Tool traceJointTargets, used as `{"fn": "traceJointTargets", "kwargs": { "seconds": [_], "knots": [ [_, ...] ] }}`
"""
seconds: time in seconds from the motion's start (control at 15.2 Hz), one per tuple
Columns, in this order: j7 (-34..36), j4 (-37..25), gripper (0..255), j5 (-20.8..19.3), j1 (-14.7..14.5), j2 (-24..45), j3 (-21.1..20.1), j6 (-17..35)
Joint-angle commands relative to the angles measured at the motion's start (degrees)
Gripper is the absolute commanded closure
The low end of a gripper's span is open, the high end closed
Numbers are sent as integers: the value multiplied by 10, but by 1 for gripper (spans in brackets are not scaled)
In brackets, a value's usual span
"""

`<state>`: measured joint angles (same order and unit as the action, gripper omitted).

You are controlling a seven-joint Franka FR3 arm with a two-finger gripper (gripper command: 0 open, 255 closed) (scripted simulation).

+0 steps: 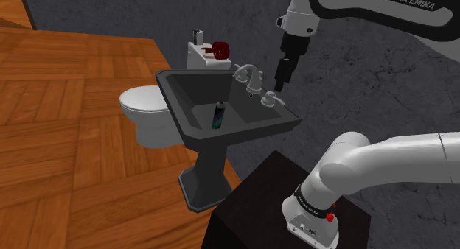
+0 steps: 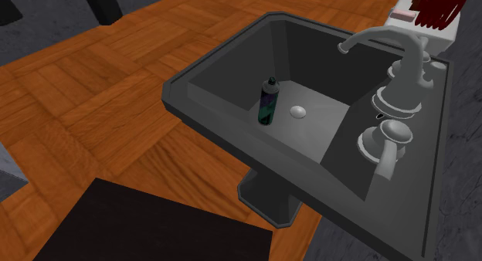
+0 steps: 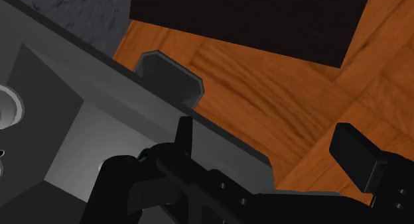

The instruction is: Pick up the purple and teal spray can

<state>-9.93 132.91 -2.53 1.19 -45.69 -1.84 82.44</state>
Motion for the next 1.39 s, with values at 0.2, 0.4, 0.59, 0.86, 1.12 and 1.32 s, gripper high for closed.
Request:
{"fn": "traceJointTargets", "kwargs": {
  "seconds": [0.2, 0.4, 0.59, 0.86, 1.12, 1.32],
  "knots": [
    [-42, 4, 0, -15, 0, 45, 27, 44],
    [-83, 0, 0, -27, -1, 97, 53, 87],
    [-123, -12, 0, -34, -2, 154, 76, 127],
    [-178, -39, 0, -35, -5, 237, 103, 175],
    [-233, -79, 0, -28, -6, 325, 125, 215],
    [-275, -117, 0, -16, -6, 394, 137, 238]
  ]
}}
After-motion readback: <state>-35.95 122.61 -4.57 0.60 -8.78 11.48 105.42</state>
